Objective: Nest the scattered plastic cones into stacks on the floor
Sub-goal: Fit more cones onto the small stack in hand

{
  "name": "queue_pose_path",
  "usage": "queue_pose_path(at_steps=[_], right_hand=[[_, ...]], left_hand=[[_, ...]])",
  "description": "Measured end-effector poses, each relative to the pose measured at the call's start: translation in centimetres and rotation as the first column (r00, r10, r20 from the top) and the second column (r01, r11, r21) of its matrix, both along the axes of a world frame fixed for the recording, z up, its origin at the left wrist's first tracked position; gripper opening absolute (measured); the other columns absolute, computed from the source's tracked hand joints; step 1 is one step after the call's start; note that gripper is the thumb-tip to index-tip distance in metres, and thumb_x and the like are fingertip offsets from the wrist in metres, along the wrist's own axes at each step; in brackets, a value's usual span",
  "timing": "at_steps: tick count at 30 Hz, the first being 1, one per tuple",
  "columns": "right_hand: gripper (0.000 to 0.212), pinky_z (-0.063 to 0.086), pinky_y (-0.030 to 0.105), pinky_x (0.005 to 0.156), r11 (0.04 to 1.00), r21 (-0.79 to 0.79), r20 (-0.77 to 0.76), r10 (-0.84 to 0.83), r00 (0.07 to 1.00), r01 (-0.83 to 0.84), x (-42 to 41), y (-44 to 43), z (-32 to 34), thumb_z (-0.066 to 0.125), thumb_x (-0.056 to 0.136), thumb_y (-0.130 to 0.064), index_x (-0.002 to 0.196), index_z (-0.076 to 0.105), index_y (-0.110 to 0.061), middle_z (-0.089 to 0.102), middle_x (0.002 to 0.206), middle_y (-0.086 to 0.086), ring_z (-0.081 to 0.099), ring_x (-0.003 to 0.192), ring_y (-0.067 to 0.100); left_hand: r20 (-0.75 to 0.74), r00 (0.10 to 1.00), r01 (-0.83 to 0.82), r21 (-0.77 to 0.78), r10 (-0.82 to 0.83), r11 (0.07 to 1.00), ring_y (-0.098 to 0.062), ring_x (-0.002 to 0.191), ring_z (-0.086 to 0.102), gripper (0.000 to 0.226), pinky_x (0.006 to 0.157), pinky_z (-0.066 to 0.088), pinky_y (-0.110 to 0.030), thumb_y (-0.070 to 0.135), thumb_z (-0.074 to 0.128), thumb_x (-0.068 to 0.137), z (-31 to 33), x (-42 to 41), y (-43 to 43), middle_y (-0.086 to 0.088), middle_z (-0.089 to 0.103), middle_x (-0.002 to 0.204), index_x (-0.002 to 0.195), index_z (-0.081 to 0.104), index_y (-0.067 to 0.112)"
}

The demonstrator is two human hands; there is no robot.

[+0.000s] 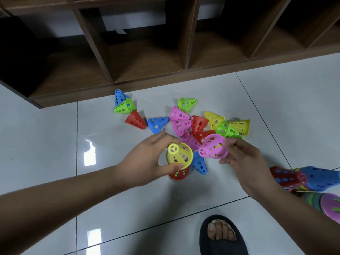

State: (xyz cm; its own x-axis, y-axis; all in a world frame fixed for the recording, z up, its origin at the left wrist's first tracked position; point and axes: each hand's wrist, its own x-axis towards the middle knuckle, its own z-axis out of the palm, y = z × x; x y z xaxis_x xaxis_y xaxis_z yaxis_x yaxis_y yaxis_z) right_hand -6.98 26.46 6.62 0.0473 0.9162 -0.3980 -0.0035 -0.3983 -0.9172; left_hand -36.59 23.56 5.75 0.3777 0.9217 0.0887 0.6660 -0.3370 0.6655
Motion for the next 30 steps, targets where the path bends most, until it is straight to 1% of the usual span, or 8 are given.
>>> queue_pose_path(at_steps=[6,11,14,16,19,22,25,30], right_hand=[[0.016,0.054,0.029,0.064,0.985,-0.164,-0.297,0.005,0.955,-0.056,-2.0,-0.6,2.1,0.057,0.105,-0.008,0.094,0.067,-0.011,0.071,0.087,0.008,0.067,0.073,0.018],[0.014,0.054,0.028,0.064,0.95,-0.221,-0.346,0.135,0.929,-0.22,-3.7,-1.4,1.5,0.058,0.106,-0.013,0.097,0.068,-0.008,0.068,0.092,0.012,0.063,0.076,0.02],[0.013,0.052,0.027,0.061,0.944,-0.245,-0.369,0.119,0.922,-0.22,-4.1,-1.3,1.5,0.057,0.107,-0.012,0.1,0.066,-0.008,0.067,0.089,0.01,0.061,0.075,0.019],[0.013,0.051,0.026,0.059,0.945,-0.232,-0.383,0.128,0.915,-0.23,-4.3,-1.2,1.4,0.057,0.106,-0.012,0.101,0.067,-0.007,0.067,0.089,0.01,0.061,0.074,0.018],[0.015,0.054,0.028,0.061,0.94,-0.217,-0.334,0.182,0.925,-0.263,-4.6,-1.3,0.6,0.058,0.106,-0.012,0.103,0.069,-0.002,0.069,0.091,0.013,0.064,0.074,0.019],[0.017,0.057,0.03,0.064,0.936,-0.189,-0.133,0.276,0.952,-0.298,-5.0,-1.4,-1.2,0.061,0.106,-0.011,0.095,0.072,-0.005,0.069,0.082,0.01,0.064,0.072,0.02],[0.021,0.058,0.032,0.065,0.938,-0.166,0.026,0.311,0.95,-0.303,-5.1,-1.5,-3.0,0.062,0.105,-0.01,0.088,0.072,-0.004,0.067,0.072,0.007,0.063,0.065,0.021],[0.016,0.06,0.032,0.064,0.933,-0.119,0.109,0.351,0.93,-0.338,-5.6,-1.3,-3.6,0.066,0.102,-0.009,0.087,0.07,-0.006,0.067,0.072,0.002,0.068,0.06,0.02]], left_hand=[[-0.099,0.992,0.077,-0.01,-0.077,0.997,-0.012,0.111,0.057,0.056,0.095,0.052,-0.033,0.063,0.076,0.088,-2.9,1.2,-0.9,0.014,0.059,0.126,0.134,0.058,0.034],[-0.179,0.979,0.095,-0.006,-0.095,0.995,-0.019,0.101,0.057,0.054,0.088,0.054,-0.039,0.059,0.076,0.087,-5.0,1.6,-0.9,0.004,0.061,0.115,0.126,0.061,0.025],[-0.212,0.972,0.092,-0.051,-0.101,0.994,-0.02,0.102,0.057,0.061,0.088,0.054,-0.039,0.066,0.067,0.087,-5.7,1.1,-0.9,0.003,0.062,0.117,0.132,0.061,0.025],[-0.236,0.966,0.093,-0.069,-0.107,0.993,-0.02,0.104,0.056,0.066,0.088,0.053,-0.037,0.066,0.069,0.086,-6.2,1.0,-0.9,0.003,0.062,0.12,0.137,0.06,0.025],[-0.246,0.959,0.117,-0.099,-0.138,0.988,-0.019,0.108,0.056,0.072,0.091,0.051,-0.033,0.063,0.078,0.084,-6.7,0.5,-0.4,0.004,0.06,0.125,0.142,0.057,0.026],[-0.259,0.955,0.115,-0.121,-0.143,0.986,-0.017,0.114,0.056,0.076,0.096,0.049,-0.03,0.06,0.082,0.08,-7.2,-1.3,0.6,0.007,0.06,0.131,0.144,0.055,0.029],[-0.296,0.949,0.072,-0.141,-0.112,0.987,-0.018,0.12,0.056,0.074,0.101,0.051,-0.035,0.052,0.083,0.081,-7.4,-4.0,1.7,0.008,0.059,0.137,0.146,0.055,0.031],[-0.444,0.896,-0.017,0.017,0.023,1.0,-0.03,0.124,0.058,0.065,0.095,0.054,-0.043,0.036,0.085,0.081,-6.6,-7.7,4.6,0.0,0.059,0.141,0.14,0.059,0.025]])
